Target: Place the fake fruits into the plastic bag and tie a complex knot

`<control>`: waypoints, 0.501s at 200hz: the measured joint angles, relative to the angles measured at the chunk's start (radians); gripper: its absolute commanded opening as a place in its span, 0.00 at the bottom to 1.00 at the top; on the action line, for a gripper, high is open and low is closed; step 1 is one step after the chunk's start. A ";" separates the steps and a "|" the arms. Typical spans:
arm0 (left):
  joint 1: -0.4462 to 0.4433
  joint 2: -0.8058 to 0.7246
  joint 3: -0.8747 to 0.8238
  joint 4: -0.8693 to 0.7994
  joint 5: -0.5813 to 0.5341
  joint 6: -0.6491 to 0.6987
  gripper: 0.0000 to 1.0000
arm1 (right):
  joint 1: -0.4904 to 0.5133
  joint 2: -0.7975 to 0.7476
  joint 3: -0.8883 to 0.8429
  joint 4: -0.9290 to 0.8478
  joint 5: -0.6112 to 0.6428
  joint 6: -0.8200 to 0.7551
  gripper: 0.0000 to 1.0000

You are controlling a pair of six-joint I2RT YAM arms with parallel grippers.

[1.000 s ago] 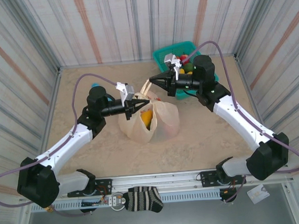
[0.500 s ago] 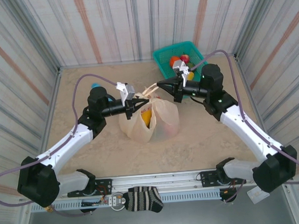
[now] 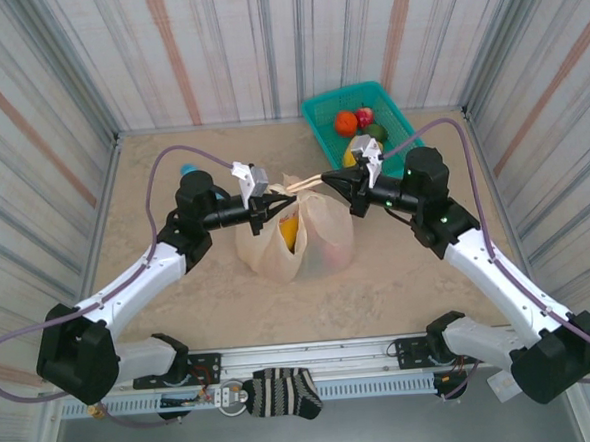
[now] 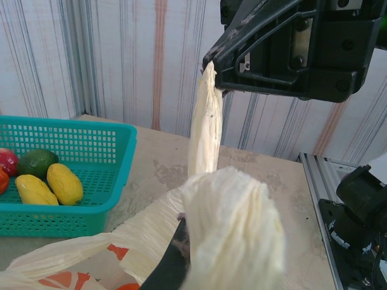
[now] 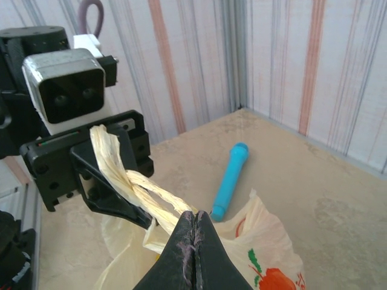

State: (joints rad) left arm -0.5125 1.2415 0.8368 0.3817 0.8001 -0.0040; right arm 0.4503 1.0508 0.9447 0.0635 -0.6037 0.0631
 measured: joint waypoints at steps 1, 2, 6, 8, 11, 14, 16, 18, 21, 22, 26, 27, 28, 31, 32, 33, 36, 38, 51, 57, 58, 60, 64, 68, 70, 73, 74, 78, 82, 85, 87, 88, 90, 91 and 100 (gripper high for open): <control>0.000 0.000 0.000 0.000 0.000 0.000 0.00 | 0.000 0.000 0.000 -0.001 0.001 0.000 0.00; 0.000 0.000 0.000 0.000 0.000 0.000 0.00 | 0.000 -0.001 0.000 -0.002 0.003 0.000 0.00; 0.000 0.000 0.000 0.000 -0.001 0.000 0.00 | 0.000 -0.003 0.000 -0.004 0.005 0.000 0.00; 0.000 0.000 0.000 0.000 -0.001 0.000 0.00 | 0.000 -0.004 0.000 -0.005 0.006 0.000 0.00; 0.000 0.000 0.000 0.001 -0.001 0.000 0.00 | 0.000 -0.005 0.000 -0.005 0.008 0.000 0.00; 0.000 0.000 0.000 0.002 -0.001 0.000 0.00 | 0.000 -0.007 -0.001 -0.005 0.009 0.000 0.00; 0.000 0.000 0.000 0.003 -0.001 0.000 0.00 | 0.000 -0.008 -0.001 -0.005 0.009 0.000 0.00; 0.000 0.000 0.000 0.003 -0.001 0.000 0.00 | 0.000 -0.009 -0.001 -0.005 0.010 0.000 0.00; 0.000 0.000 0.000 0.005 -0.002 0.000 0.00 | 0.001 -0.012 -0.001 -0.006 0.010 0.000 0.00; 0.000 0.000 0.000 0.005 -0.002 0.000 0.00 | 0.001 -0.013 -0.001 -0.007 0.010 0.000 0.00; 0.000 0.000 0.000 0.006 -0.002 0.000 0.00 | 0.001 -0.017 -0.003 -0.008 0.010 0.000 0.00; 0.000 0.000 0.000 0.007 -0.002 0.000 0.00 | 0.001 -0.019 -0.004 -0.008 0.009 0.000 0.00; 0.000 0.000 0.000 0.007 -0.002 0.000 0.00 | 0.001 -0.020 -0.005 -0.008 0.009 0.000 0.00; 0.000 0.000 0.000 0.007 -0.002 0.000 0.00 | 0.001 -0.025 -0.008 -0.008 0.008 0.000 0.00; 0.000 0.000 0.000 0.007 -0.002 0.000 0.00 | 0.002 -0.028 -0.010 -0.008 0.008 0.000 0.00; 0.000 0.000 0.000 0.008 -0.002 0.000 0.00 | 0.002 -0.029 -0.011 -0.009 0.008 0.000 0.00; 0.000 0.000 0.000 0.008 -0.003 0.000 0.00 | 0.003 -0.036 -0.015 -0.010 0.006 -0.002 0.00; 0.000 0.000 0.000 0.008 -0.004 0.000 0.00 | 0.004 -0.040 -0.018 -0.010 0.005 -0.004 0.00; 0.000 0.000 0.000 0.008 -0.010 -0.002 0.00 | 0.022 -0.075 -0.043 -0.018 0.005 -0.021 0.00; 0.001 0.000 0.000 0.008 -0.011 -0.005 0.00 | 0.035 -0.093 -0.057 -0.020 0.006 -0.031 0.00; 0.001 0.000 0.000 0.008 -0.011 -0.005 0.00 | 0.038 -0.097 -0.061 -0.020 0.006 -0.032 0.00; 0.001 0.000 0.000 0.008 -0.012 -0.006 0.00 | 0.041 -0.101 -0.064 -0.021 0.006 -0.034 0.00; 0.002 0.000 0.000 0.008 -0.014 -0.009 0.00 | 0.054 -0.114 -0.076 -0.023 0.008 -0.046 0.00; 0.002 0.000 0.000 0.008 -0.014 -0.012 0.00 | 0.068 -0.128 -0.088 -0.029 0.010 -0.054 0.00; 0.003 0.000 0.000 0.009 -0.014 -0.014 0.00 | 0.077 -0.134 -0.094 -0.029 0.012 -0.060 0.00; 0.003 0.000 0.000 0.008 -0.015 -0.016 0.00 | 0.088 -0.142 -0.102 -0.030 0.018 -0.067 0.00; 0.003 0.000 0.000 0.008 -0.015 -0.017 0.00 | 0.090 -0.143 -0.104 -0.031 0.018 -0.069 0.00; 0.003 0.000 0.000 0.009 -0.016 -0.020 0.00 | 0.109 -0.154 -0.117 -0.033 0.027 -0.077 0.00; 0.004 0.000 0.000 0.009 -0.015 -0.023 0.00 | 0.122 -0.162 -0.128 -0.035 0.032 -0.084 0.00; 0.004 0.000 0.000 0.009 -0.015 -0.024 0.00 | 0.139 -0.167 -0.139 -0.036 0.038 -0.094 0.00; 0.004 0.000 0.000 0.008 -0.015 -0.026 0.00 | 0.148 -0.171 -0.145 -0.036 0.044 -0.098 0.00; 0.004 0.000 0.000 0.008 -0.015 -0.026 0.00 | 0.152 -0.171 -0.148 -0.036 0.045 -0.100 0.00; 0.004 0.000 0.000 0.008 -0.015 -0.027 0.00 | 0.163 -0.173 -0.154 -0.036 0.052 -0.102 0.00; 0.004 0.000 0.000 0.009 -0.015 -0.027 0.00 | 0.166 -0.174 -0.156 -0.036 0.053 -0.103 0.00; 0.004 0.000 -0.002 0.007 -0.013 -0.031 0.00 | 0.208 -0.174 -0.181 -0.037 0.084 -0.121 0.00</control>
State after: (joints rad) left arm -0.5083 1.2415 0.8352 0.3885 0.7868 -0.0345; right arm 0.6582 0.8768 0.7635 0.0265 -0.5194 -0.0574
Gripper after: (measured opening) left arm 0.050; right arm 0.041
